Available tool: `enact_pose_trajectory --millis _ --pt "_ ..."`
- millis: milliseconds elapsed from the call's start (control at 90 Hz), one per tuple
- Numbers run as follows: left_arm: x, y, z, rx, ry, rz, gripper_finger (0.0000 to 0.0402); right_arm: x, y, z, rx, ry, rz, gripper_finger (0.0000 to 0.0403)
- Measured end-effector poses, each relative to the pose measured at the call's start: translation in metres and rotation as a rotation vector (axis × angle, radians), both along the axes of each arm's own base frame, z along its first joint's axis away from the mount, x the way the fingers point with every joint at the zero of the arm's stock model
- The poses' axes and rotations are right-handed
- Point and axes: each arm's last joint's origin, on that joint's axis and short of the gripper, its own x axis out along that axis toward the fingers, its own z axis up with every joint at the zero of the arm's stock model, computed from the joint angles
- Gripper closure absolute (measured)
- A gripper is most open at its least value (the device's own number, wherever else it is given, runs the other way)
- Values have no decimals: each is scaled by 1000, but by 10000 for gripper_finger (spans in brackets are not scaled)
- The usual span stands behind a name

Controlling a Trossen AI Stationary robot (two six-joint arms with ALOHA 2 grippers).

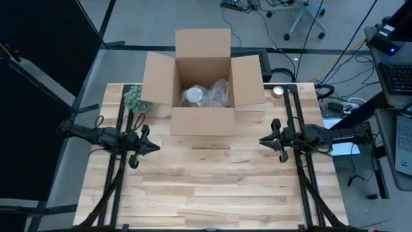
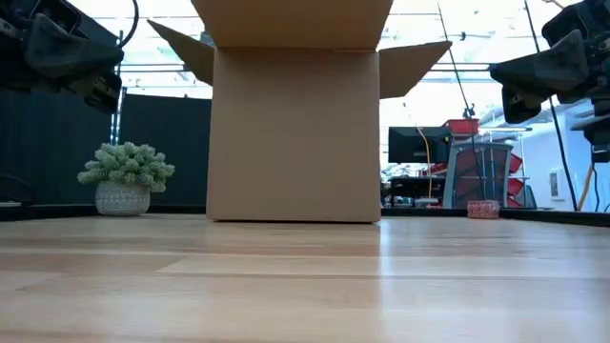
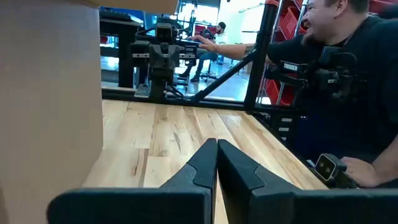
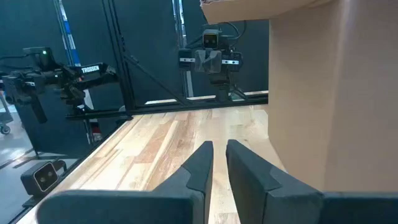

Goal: Wrap mug
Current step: Return to Home Position

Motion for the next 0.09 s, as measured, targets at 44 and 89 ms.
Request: enact_pose_trajectory --millis 44,89 --pt "0 0 0 0 0 0 402 0 0 0 0 0 0 371" --pt "0 0 0 0 0 0 402 0 0 0 0 0 0 371"
